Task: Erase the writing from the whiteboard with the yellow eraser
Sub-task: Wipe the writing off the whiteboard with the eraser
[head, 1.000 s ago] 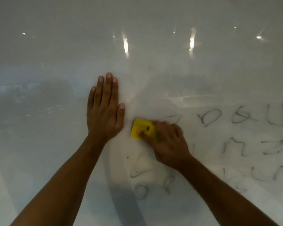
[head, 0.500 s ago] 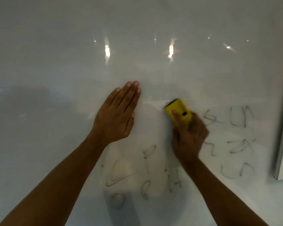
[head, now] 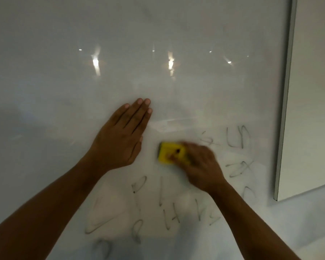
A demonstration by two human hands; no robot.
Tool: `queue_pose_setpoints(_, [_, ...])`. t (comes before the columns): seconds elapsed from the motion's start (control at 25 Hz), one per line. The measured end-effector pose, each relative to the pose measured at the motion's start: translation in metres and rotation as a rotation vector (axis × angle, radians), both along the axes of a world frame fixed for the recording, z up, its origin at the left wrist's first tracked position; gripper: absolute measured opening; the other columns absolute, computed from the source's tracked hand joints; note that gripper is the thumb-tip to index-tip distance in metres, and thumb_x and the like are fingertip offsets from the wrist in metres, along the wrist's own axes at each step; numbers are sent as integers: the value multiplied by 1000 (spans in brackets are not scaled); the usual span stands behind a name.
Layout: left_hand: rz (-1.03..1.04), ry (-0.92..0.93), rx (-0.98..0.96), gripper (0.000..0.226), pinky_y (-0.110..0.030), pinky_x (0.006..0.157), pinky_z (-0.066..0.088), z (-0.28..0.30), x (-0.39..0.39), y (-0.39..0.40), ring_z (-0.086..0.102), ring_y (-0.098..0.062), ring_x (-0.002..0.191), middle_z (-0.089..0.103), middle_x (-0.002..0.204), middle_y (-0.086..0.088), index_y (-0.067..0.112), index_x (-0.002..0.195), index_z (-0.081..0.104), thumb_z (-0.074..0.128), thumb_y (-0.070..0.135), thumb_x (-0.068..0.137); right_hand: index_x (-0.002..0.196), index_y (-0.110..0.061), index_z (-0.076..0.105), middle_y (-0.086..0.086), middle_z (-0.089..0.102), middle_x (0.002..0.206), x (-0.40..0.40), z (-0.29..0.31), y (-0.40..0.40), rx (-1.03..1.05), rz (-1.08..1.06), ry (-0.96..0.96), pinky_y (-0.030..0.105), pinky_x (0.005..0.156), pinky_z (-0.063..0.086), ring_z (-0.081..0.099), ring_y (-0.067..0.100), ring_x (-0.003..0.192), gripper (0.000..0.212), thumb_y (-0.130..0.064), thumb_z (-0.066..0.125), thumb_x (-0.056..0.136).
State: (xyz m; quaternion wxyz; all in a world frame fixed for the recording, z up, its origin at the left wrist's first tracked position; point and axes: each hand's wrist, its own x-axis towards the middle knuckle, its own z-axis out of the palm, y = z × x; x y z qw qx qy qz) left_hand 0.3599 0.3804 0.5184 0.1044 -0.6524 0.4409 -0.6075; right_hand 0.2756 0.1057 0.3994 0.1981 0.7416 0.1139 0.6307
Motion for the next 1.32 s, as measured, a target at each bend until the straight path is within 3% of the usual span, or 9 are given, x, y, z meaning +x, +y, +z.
queue_pose_setpoints(0.12, [-9,-1,31,69,-52,133,18,-3,-6,-34,15,-39,163,16,174,-24,-4,165,21,34,23,103,148,-33,43,22,51,140,-2,3,7,786,126,-201,49,97,39,49,39,122,63,-16,60,90])
queue_pose_setpoints(0.28, [-71,12,88,69,-51,133,21,0,-12,-74,13,-38,163,16,174,-24,-4,165,21,33,23,103,147,-35,46,15,47,143,-8,-22,-24,62,2,21,45,96,39,53,38,122,52,-21,55,98])
queue_pose_setpoints(0.44, [-107,-5,135,69,-50,133,20,1,-12,-107,12,-37,164,14,175,-23,-3,165,20,34,24,103,147,-36,43,15,45,143,-6,-20,-21,749,54,-166,46,101,35,48,39,125,57,-18,53,94])
queue_pose_setpoints(0.56, [-132,-10,184,69,-49,133,22,4,-14,-127,14,-35,164,15,175,-22,-2,166,20,33,26,104,151,-36,41,17,47,143,-17,-27,-55,26,-51,14,46,97,40,52,39,123,63,-18,62,95])
queue_pose_setpoints(0.72, [-143,-6,200,65,-48,133,20,6,-13,-139,11,-32,165,12,177,-17,2,168,17,26,30,110,148,-31,43,19,44,145,-19,-17,-77,758,35,-228,49,102,36,45,37,126,57,-14,60,97])
queue_pose_setpoints(0.88, [-156,-7,225,64,-47,134,18,8,-14,-152,10,-32,165,11,177,-16,3,168,16,23,31,110,150,-34,42,18,47,142,-23,-21,-105,90,-58,-30,49,98,41,49,38,124,63,-20,68,94])
queue_pose_setpoints(1.0, [-166,-33,228,64,-48,134,19,8,-15,-167,12,-34,164,12,176,-18,1,167,17,24,29,110,149,-34,41,19,44,144,-23,3,-111,851,75,-241,52,104,36,43,36,127,53,-21,55,100])
queue_pose_setpoints(1.16, [-206,-62,226,63,-49,132,23,9,-21,-194,19,-35,163,19,174,-20,-1,165,25,25,27,109,150,-33,41,18,43,148,-25,-19,-122,345,-8,-27,51,106,36,43,37,132,51,-23,53,102])
queue_pose_setpoints(1.32, [-205,-65,221,64,-49,133,21,6,-25,-223,18,-35,163,18,175,-19,0,166,23,23,27,109,150,-34,41,18,44,144,-32,-15,-126,839,24,-196,50,108,35,44,37,129,49,-22,48,103])
